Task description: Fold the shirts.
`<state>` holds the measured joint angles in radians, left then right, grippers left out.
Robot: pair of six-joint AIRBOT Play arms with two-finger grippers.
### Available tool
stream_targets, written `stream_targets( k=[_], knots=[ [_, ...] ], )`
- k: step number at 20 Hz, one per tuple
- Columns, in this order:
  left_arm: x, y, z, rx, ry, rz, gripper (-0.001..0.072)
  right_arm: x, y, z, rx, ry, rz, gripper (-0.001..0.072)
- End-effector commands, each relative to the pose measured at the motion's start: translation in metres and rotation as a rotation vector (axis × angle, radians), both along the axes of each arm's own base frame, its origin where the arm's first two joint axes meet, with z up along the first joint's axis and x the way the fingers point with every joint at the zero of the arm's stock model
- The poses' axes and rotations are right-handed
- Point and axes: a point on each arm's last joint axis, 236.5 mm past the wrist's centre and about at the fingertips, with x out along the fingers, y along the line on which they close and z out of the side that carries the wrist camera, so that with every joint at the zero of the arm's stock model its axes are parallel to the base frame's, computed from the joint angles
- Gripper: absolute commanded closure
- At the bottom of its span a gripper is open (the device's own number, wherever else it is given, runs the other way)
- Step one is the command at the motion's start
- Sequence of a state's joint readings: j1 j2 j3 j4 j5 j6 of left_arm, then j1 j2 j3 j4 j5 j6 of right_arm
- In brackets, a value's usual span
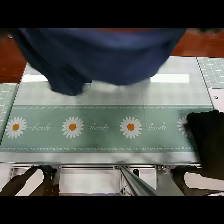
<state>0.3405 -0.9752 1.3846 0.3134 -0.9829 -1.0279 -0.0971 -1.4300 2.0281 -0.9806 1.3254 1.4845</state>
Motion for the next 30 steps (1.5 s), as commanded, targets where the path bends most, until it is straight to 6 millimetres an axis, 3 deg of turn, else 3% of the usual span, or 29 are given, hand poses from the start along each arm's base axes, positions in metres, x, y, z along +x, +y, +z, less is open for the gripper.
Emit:
stream_targets(
  k=[1, 4, 7, 10, 12, 14, 16, 18, 20, 22, 27, 30],
  knots=[
    [-0.055, 0.005, 0.124, 0.102, -0.238, 0.109, 0.0684, -0.066, -0.005, 0.107, -0.066, -0.256, -0.041, 0.0669],
    [-0.106, 0.011, 0.165, 0.225, -0.336, 0.252, 0.0683, -0.133, -0.019, 0.161, -0.165, -0.422, -0.11, 0.0669],
    [-0.166, 0.024, 0.178, 0.375, -0.372, 0.46, 0.0684, -0.199, -0.033, 0.189, -0.247, -0.512, -0.184, 0.0668],
    [-0.223, 0.044, 0.177, 0.534, -0.375, 0.67, 0.0684, -0.254, -0.041, 0.196, -0.298, -0.539, -0.225, 0.0668],
    [-0.254, 0.045, 0.176, 0.554, -0.383, 0.719, 0.0684, -0.283, -0.038, 0.199, -0.294, -0.571, -0.231, 0.0669],
    [-0.27, 0.037, 0.166, 0.572, -0.371, 0.679, 0.0684, -0.304, -0.036, 0.186, -0.297, -0.55, -0.228, 0.0669],
    [-0.267, 0.031, 0.145, 0.585, -0.302, 0.599, 0.0684, -0.312, -0.035, 0.162, -0.298, -0.486, -0.218, 0.0669],
    [-0.247, 0.032, 0.108, 0.577, -0.163, 0.532, 0.0683, -0.306, -0.034, 0.135, -0.295, -0.4, -0.199, 0.0668],
    [-0.216, 0.038, 0.057, 0.564, 0.006, 0.476, 0.0684, -0.286, -0.027, 0.104, -0.272, -0.305, -0.153, 0.0669],
    [-0.184, 0.036, 0.004, 0.537, 0.148, 0.396, 0.0684, -0.258, -0.018, 0.059, -0.252, -0.173, -0.085, 0.0669],
    [-0.087, 0.046, -0.14, 0.447, 0.436, 0.262, 0.0683, -0.164, -0.012, -0.064, -0.199, 0.123, 0.016, 0.0669],
    [-0.033, 0.064, -0.208, 0.399, 0.576, 0.264, 0.0683, -0.1, -0.02, -0.123, -0.176, 0.232, -0.001, 0.0669]
  ],
)
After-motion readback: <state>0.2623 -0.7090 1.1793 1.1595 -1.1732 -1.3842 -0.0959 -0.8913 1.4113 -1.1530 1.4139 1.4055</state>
